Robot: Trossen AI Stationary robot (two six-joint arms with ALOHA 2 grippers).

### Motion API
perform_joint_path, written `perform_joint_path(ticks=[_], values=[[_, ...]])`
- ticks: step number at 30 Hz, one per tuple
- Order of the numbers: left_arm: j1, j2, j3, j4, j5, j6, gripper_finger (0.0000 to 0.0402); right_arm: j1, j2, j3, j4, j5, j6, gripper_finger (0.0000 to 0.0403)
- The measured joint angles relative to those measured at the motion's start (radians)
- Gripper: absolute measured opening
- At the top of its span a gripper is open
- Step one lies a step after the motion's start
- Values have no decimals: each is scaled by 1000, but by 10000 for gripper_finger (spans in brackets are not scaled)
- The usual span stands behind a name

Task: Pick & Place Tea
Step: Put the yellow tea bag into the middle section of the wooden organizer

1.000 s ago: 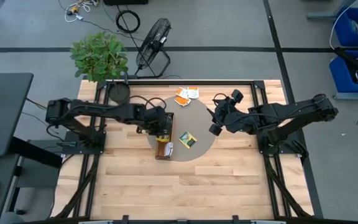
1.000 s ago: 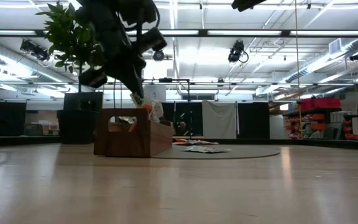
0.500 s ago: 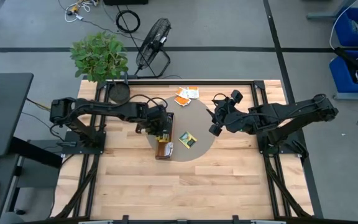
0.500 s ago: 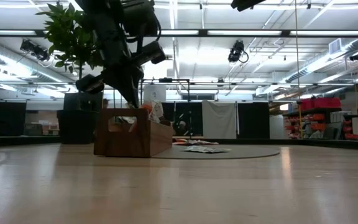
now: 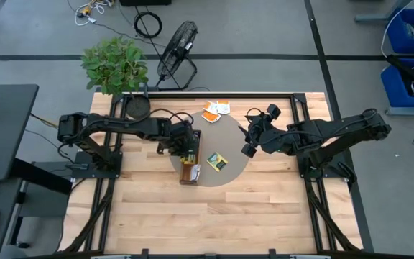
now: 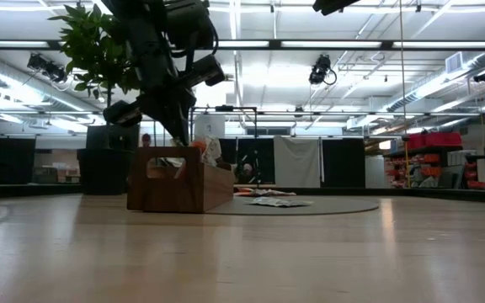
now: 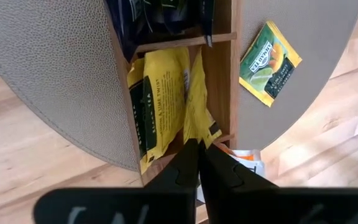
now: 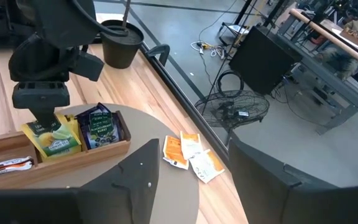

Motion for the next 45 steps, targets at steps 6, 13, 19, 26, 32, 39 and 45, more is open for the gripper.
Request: perform_joint_path(ticks=[6,13,19,26,32,39,45], values=[[0,0,0,14,-15,-3,53,0,0,0,0,0,0,201],[0,-1,0,69,-17,4,91,0,0,0,0,0,0,201],[0,-11,0,120,-21,44,108,0,0,-1,-1,-2,0,201],[-40,-110,0,174,-127,114,110,-12,0,-1,-1,-128,11,201],[-90,-235,0,223,-229,215,110,-72,24,-45,53,-348,17,201],[-155,-334,2,294,-290,271,110,-88,112,-139,256,-487,-136,201],[-229,-367,1,324,-307,347,110,-129,224,-197,334,-671,-152,211]])
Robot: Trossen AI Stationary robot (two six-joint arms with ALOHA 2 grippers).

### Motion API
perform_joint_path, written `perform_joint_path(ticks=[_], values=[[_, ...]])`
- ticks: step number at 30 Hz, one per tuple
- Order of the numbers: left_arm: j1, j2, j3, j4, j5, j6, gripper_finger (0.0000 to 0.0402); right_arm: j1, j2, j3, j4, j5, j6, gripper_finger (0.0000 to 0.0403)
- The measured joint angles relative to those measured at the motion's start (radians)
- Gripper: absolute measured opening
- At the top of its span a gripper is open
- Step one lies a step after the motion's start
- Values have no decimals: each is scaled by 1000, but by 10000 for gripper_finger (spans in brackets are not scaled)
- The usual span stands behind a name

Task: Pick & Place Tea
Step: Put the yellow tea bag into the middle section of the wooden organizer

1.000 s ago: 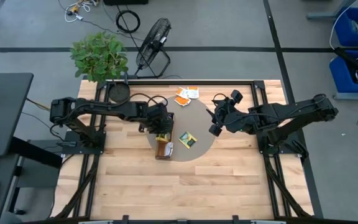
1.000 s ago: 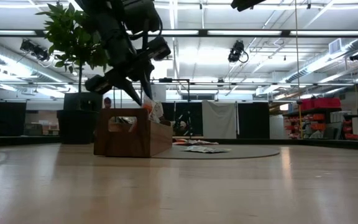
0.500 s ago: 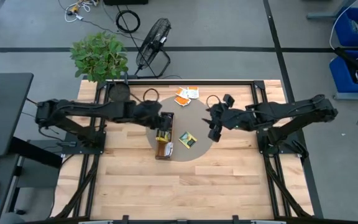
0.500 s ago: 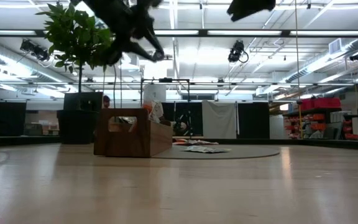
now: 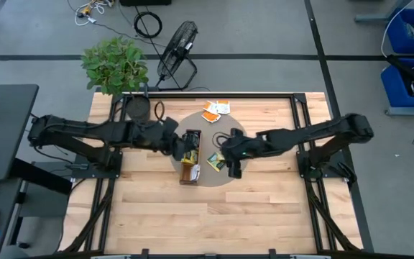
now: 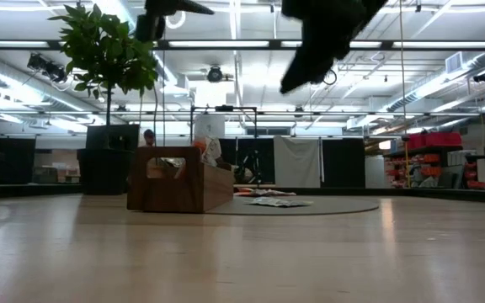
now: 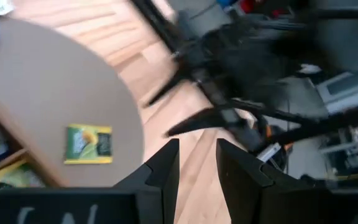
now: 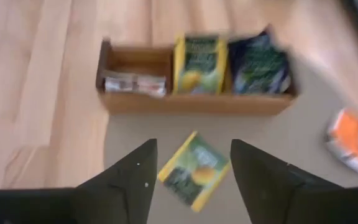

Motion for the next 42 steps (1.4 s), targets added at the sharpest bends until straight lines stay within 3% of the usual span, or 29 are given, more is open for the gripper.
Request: perform_joint_path(ticks=[4,10,14,32,42], values=[[-53,3,0,-37,-11,20,110,-29,80,-14,43,-71,-12,245],[-108,6,0,-66,-9,25,110,-68,207,-16,62,-79,-45,302],[-137,6,0,-80,-7,25,110,-84,287,-16,52,-89,-31,318],[-183,5,0,-104,-6,24,110,-85,368,-65,92,-139,26,291],[-182,5,0,-104,-6,16,110,-85,363,-98,123,-141,57,245]])
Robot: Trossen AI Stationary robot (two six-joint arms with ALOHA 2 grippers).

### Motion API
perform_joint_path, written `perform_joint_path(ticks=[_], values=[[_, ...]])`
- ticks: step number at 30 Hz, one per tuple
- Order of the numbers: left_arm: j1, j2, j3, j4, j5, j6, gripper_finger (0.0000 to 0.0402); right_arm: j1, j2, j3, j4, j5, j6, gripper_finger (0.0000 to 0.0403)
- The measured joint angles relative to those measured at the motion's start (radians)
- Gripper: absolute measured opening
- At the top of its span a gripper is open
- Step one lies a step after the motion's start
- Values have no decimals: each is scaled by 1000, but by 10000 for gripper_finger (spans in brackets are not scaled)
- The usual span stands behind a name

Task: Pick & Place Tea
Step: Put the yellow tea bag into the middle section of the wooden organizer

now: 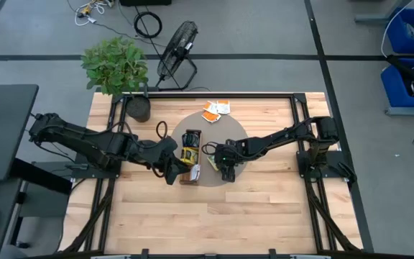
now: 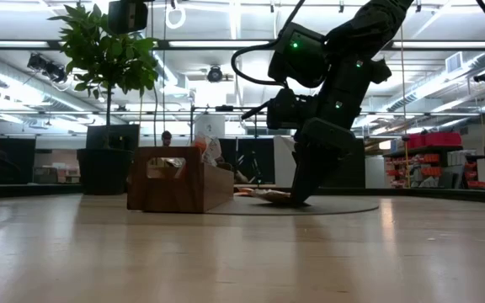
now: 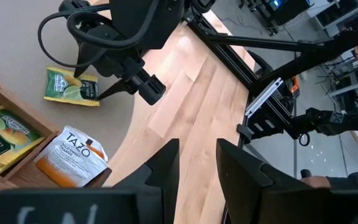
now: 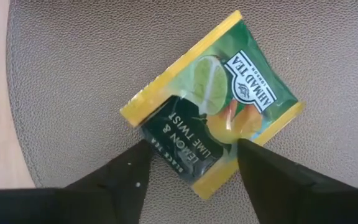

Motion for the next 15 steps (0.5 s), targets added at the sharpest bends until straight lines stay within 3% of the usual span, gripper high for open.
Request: perform_joint_path(ticks=[15], values=[[1,0,0,0,-11,-1,110,0,1,-2,5,-5,-2,41]])
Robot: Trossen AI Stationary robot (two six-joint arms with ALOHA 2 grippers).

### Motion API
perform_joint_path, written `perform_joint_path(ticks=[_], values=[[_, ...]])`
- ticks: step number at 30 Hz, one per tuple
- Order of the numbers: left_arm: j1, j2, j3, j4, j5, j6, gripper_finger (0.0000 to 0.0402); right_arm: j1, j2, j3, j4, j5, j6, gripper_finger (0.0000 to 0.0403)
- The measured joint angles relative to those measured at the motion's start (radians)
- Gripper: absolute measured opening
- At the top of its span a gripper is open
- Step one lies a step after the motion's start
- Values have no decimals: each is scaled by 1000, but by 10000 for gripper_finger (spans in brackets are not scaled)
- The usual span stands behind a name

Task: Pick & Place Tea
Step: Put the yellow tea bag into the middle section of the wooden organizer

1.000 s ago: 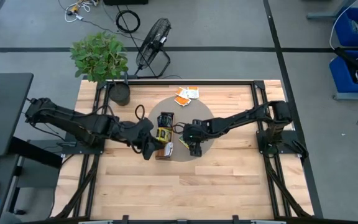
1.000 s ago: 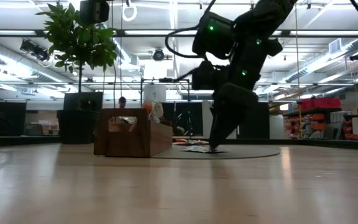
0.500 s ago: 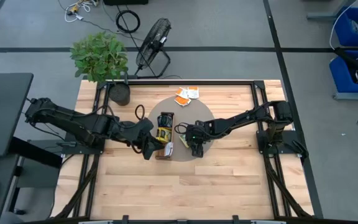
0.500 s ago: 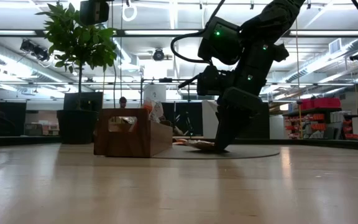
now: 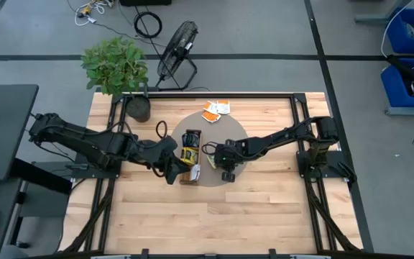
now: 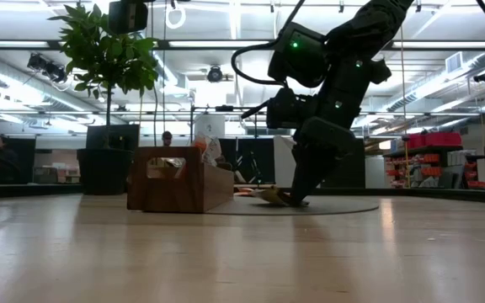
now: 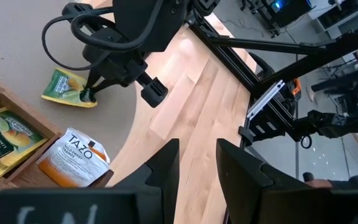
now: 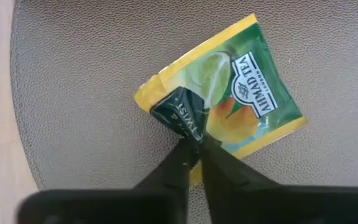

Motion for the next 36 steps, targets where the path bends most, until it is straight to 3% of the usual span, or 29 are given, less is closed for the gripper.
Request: perform_joint_path(ticks=[4,9,16,28,36], values=[[0,0,0,0,0,0,110,-1,-15,-3,-1,1,0,6],[0,0,0,0,0,12,110,0,-72,-6,-37,17,30,3],[0,0,0,20,0,159,110,0,-200,-4,-117,25,99,1],[0,0,0,223,-33,651,110,0,-407,54,-169,-70,412,0],[41,0,0,221,-79,799,110,-1,-427,202,-208,-135,464,0]])
